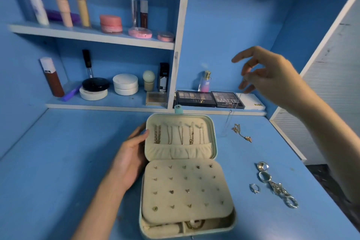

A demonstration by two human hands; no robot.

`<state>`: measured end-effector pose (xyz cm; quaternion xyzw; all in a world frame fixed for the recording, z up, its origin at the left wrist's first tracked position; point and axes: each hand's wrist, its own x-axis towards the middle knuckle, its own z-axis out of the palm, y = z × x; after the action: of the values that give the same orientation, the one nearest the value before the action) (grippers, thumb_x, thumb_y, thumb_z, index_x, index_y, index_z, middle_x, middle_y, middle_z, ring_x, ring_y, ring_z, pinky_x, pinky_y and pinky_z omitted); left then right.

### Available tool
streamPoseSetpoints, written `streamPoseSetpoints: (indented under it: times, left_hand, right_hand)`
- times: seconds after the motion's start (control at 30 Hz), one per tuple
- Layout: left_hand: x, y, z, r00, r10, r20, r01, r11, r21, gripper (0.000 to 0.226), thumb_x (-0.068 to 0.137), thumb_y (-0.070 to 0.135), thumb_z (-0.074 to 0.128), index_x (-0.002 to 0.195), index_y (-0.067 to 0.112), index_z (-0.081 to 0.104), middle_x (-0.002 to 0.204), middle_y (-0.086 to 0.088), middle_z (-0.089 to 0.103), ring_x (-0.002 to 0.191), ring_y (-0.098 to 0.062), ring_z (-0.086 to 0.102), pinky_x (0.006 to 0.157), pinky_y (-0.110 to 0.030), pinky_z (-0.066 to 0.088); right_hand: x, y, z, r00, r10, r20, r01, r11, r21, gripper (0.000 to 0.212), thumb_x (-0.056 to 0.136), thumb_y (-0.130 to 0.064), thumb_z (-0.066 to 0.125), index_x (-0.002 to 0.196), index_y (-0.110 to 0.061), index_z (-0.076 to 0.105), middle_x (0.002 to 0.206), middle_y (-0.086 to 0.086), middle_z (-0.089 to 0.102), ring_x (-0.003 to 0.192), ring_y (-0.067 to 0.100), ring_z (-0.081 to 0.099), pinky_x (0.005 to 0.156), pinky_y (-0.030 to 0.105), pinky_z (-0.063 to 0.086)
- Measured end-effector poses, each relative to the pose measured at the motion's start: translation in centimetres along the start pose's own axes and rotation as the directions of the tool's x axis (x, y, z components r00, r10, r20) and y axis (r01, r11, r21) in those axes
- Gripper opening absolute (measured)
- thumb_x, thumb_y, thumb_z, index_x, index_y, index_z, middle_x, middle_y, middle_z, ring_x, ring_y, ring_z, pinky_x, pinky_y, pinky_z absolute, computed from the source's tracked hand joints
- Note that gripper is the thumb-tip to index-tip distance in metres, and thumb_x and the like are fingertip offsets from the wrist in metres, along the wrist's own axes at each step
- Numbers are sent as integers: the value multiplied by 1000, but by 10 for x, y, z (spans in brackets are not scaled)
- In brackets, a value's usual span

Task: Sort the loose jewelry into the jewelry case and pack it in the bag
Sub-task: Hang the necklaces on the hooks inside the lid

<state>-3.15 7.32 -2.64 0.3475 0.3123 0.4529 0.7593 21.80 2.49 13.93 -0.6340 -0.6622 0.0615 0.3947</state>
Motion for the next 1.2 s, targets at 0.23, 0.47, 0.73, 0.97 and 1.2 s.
streamPoseSetpoints:
  times: [0.23, 0.47, 0.73, 0.97, 1.2]
  left_hand:
    - [-1, 1, 1, 1000, 8, -7, -9, 1000, -15, 58, 68, 29, 72, 123, 15, 60, 105, -5, 72, 90, -17, 69, 74, -33, 52]
    - [-1, 1, -1, 999, 11, 36, -11, 1000, 2, 42, 82, 16, 52, 123, 14, 59, 108, -8, 72, 90, -17, 70, 69, -29, 56]
    - [-1, 1, -2, 1000, -6, 12, 6, 1000, -15, 45, 83, 15, 54, 128, 12, 57, 114, -11, 70, 93, -20, 69, 65, -27, 57]
    - [0, 1, -3, 1000, -24, 17, 24, 1000, -14, 50, 79, 18, 56, 129, 16, 56, 117, -10, 68, 100, -22, 67, 72, -31, 56]
    - [0, 0, -2, 1000, -17, 16, 17, 999, -27, 49, 78, 17, 56, 127, 14, 58, 115, -10, 69, 97, -21, 67, 78, -35, 53]
  right_hand:
    - [6, -23, 6, 1000, -23, -21, 28, 963, 267, 45, 86, 14, 41, 112, -19, 54, 85, 10, 50, 60, 24, 63, 59, 30, 55]
    - [12, -46, 18, 995, -80, 60, 30, 813, 582, 39, 86, 16, 48, 111, -13, 56, 78, 9, 53, 61, 22, 59, 63, 29, 52]
    - [21, -62, 34, 988, -99, 122, -15, 713, 701, 39, 85, 16, 49, 111, -12, 56, 79, 9, 54, 61, 21, 54, 61, 26, 49]
    - [24, -64, 59, 979, -96, 181, -52, 737, 674, 39, 86, 16, 46, 107, -14, 58, 79, 10, 52, 61, 20, 56, 63, 30, 53]
    - [25, -52, 78, 978, -27, 206, -101, 804, 586, 39, 86, 16, 42, 114, -7, 55, 77, 9, 50, 57, 14, 56, 65, 34, 58]
